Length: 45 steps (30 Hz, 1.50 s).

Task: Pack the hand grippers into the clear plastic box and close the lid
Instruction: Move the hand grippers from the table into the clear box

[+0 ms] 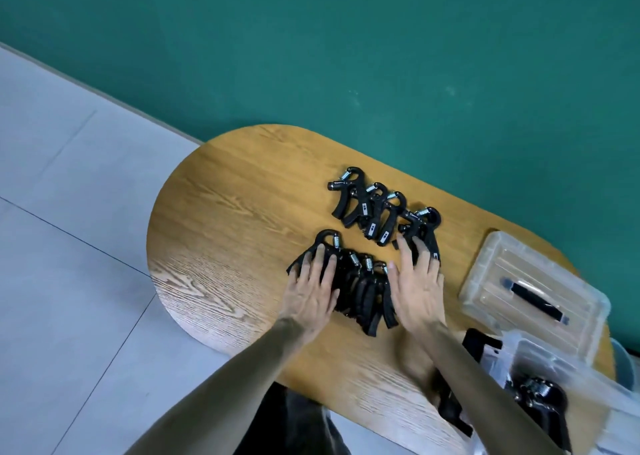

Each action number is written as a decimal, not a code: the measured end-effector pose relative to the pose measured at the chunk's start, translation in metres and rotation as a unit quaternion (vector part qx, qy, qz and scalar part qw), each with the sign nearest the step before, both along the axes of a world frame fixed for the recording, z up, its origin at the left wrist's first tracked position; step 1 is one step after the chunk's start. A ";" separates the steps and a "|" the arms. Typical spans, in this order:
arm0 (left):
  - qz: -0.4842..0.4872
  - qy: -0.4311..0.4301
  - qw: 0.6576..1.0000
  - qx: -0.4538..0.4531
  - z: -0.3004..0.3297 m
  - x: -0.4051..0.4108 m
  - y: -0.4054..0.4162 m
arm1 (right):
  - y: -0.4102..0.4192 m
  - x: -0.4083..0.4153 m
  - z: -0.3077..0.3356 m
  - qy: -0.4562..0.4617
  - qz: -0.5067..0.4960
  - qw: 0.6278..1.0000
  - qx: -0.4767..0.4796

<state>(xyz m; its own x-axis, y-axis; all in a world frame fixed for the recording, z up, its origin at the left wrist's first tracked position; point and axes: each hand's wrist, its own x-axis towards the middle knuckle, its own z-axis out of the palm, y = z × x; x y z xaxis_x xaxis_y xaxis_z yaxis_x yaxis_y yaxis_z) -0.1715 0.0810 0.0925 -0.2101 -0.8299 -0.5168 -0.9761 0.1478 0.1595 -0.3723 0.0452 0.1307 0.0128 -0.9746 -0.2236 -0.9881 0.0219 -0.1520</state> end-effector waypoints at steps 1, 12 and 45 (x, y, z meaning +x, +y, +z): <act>0.002 0.001 1.000 -0.002 -0.005 0.001 -0.004 | -0.007 0.003 -0.006 -0.003 0.002 1.000 0.002; 0.039 0.013 0.999 0.021 -0.061 0.009 -0.046 | -0.080 0.028 -0.062 0.018 0.077 0.997 0.021; 0.012 0.100 0.990 -0.100 -0.119 0.022 -0.059 | -0.177 0.089 -0.131 0.071 0.130 0.989 0.002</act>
<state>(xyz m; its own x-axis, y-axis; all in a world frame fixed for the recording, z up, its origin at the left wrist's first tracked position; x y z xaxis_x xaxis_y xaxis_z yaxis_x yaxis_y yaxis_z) -0.1498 0.0225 -0.0265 -0.2702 -0.9177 -0.2913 -0.9318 0.1732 0.3189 -0.2833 -0.1323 0.0001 0.2304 -0.9420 -0.2442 -0.9720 -0.2348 -0.0112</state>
